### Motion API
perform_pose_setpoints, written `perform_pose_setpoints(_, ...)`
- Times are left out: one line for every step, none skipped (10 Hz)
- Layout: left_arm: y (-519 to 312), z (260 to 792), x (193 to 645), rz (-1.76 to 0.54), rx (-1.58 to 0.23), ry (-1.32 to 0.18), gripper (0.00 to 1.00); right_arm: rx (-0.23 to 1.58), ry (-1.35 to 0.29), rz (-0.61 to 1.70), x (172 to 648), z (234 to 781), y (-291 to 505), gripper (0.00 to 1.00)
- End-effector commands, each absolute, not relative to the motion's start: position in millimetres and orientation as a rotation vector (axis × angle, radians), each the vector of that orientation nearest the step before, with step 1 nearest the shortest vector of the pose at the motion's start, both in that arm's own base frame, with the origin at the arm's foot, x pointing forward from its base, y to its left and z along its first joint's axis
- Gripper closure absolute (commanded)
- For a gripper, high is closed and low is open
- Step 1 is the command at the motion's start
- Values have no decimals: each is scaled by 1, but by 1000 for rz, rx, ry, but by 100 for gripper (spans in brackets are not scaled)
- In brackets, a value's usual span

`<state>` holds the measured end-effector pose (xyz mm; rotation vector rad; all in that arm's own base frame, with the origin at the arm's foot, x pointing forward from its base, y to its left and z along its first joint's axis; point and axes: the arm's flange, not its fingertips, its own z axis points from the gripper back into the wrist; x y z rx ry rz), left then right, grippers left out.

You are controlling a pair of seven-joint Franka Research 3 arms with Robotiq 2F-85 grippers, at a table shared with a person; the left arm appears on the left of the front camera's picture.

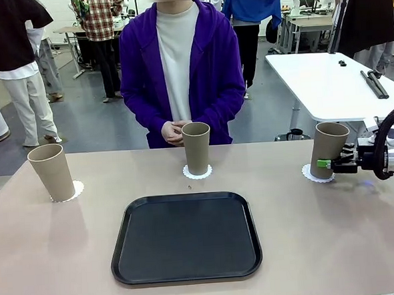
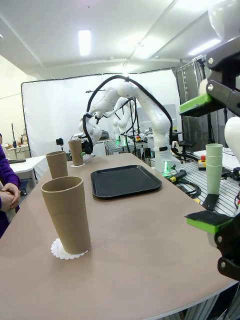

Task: Place coasters on the table and set cups on them.
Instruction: Take one Reusable plastic cup from the Flat Tray and place it on a coaster set by the human.

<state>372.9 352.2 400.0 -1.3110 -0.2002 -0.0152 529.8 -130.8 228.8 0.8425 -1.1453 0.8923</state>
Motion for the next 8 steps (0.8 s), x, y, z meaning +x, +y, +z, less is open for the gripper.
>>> perform_pose_setpoints(352, 402, 372, -7, -1304, -197, 0, 879, -1133, 909, 533, 230, -134, 18)
perform_pose_setpoints(352, 402, 372, -7, -1304, -197, 0, 886, -1128, 907, 533, 230, -134, 18)
perform_pose_setpoints(352, 402, 372, -7, -1304, -197, 0, 885, -1125, 907, 532, 231, -133, 18)
perform_pose_setpoints(352, 402, 372, -7, -1304, -197, 0, 878, -1125, 907, 532, 231, -132, 18)
perform_pose_setpoints(352, 402, 372, -7, -1304, -197, 0, 875, -1123, 910, 532, 232, -132, 18)
perform_pose_setpoints(352, 402, 372, -7, -1304, -197, 0, 877, -1123, 907, 532, 231, -131, 18)
perform_pose_setpoints(352, 402, 372, -7, -1304, -197, 0, 883, -1115, 903, 533, 229, -130, 18)
perform_pose_setpoints(352, 402, 372, -7, -1304, -197, 0, 893, -1109, 901, 533, 227, -128, 18)
